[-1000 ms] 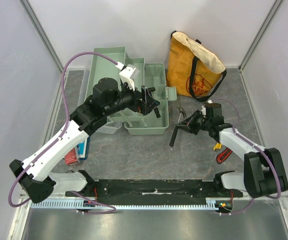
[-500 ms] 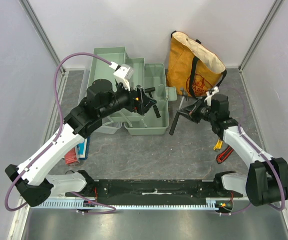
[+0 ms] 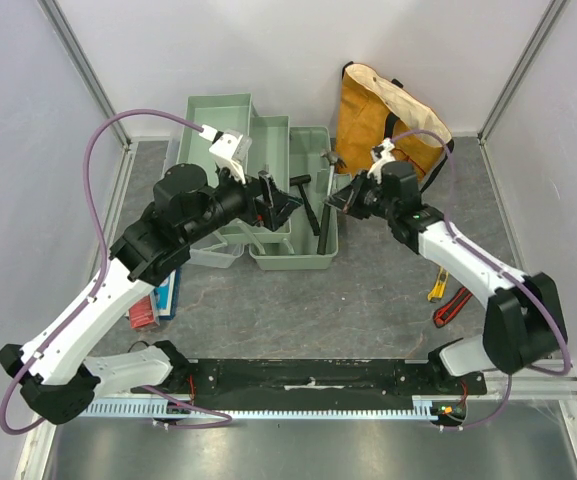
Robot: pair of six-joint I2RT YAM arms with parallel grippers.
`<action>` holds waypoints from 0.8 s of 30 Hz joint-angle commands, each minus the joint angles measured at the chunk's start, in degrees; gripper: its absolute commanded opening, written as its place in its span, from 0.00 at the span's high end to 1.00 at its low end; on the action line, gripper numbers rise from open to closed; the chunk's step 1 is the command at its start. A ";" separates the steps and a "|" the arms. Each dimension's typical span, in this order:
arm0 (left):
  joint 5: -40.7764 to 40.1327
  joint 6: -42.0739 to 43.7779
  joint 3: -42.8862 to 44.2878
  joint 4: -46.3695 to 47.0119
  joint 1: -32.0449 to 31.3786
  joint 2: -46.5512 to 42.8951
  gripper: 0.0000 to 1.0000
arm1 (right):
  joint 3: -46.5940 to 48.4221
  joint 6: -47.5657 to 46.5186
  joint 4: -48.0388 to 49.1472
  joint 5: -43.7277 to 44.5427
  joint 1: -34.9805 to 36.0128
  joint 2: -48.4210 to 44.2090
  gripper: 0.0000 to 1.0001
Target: Pack the tool kit
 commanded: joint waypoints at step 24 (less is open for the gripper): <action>-4.14 2.57 1.45 -1.34 0.18 -2.86 0.08 | 19.82 -9.36 -0.87 24.28 13.78 30.83 1.00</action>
